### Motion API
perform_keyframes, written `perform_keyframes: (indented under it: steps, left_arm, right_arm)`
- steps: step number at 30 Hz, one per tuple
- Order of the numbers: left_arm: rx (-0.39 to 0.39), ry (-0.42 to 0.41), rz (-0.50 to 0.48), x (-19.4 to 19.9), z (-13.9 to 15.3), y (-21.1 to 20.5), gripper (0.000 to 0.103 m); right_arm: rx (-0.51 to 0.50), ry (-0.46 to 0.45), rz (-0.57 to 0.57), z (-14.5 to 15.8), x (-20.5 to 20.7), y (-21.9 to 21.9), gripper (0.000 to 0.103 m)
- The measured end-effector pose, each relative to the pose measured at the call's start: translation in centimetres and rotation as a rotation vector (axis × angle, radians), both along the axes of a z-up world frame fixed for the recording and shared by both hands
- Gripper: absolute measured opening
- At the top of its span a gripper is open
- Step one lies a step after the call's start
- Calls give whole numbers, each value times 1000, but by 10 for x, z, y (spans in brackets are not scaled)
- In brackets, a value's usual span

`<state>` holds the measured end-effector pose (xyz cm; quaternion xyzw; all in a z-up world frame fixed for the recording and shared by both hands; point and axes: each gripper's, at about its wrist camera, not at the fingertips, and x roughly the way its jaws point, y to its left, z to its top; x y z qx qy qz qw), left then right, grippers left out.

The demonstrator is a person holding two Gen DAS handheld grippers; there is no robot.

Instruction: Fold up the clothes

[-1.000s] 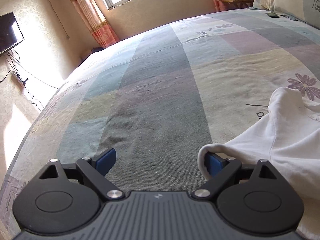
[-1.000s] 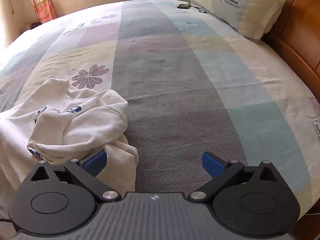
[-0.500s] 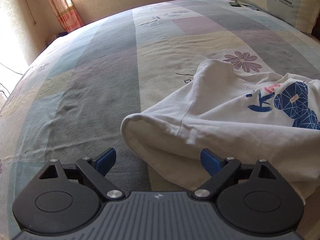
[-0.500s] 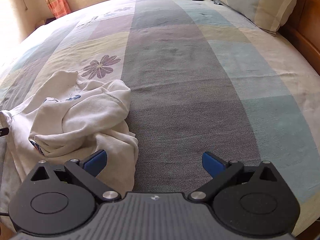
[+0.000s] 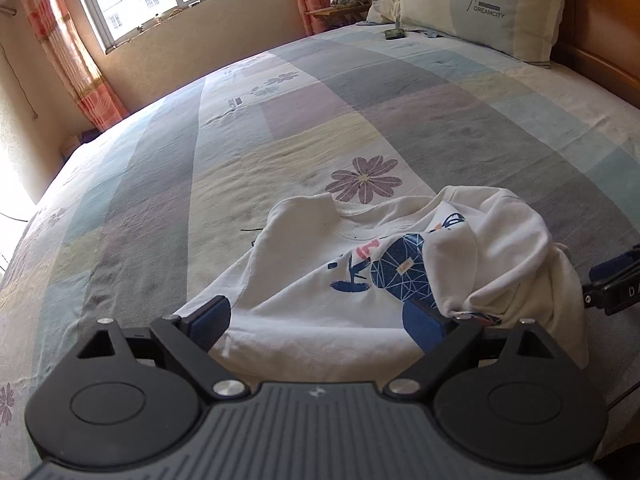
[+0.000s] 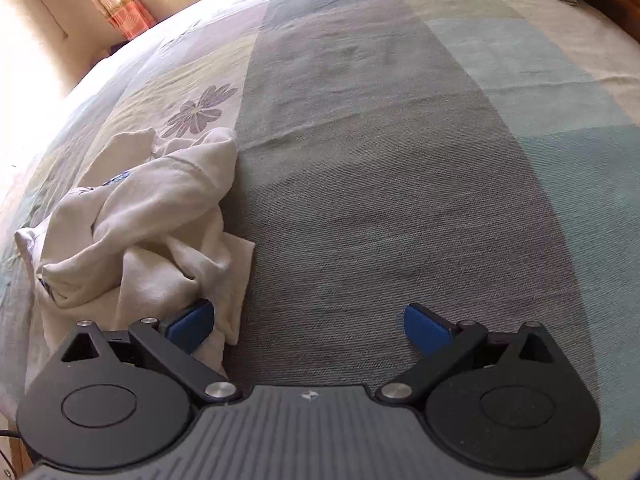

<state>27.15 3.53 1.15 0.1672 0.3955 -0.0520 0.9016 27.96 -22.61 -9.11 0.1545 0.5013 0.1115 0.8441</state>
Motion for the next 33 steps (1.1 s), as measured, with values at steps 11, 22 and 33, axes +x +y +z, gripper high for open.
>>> perform_keyframes:
  steps: [11,22,33]
  left_arm:
    - [31,-13,-131,12,-1,-89,93]
    - [8,-23,-33,6,2,-89,93]
    - [-22,3,43,-3,-6,-57,93]
  right_arm:
    - [134,-12,181,1,-29,3,103]
    - [157,-95,91,9,14,-28,103]
    - [-194,-204,173,0,38,26,103]
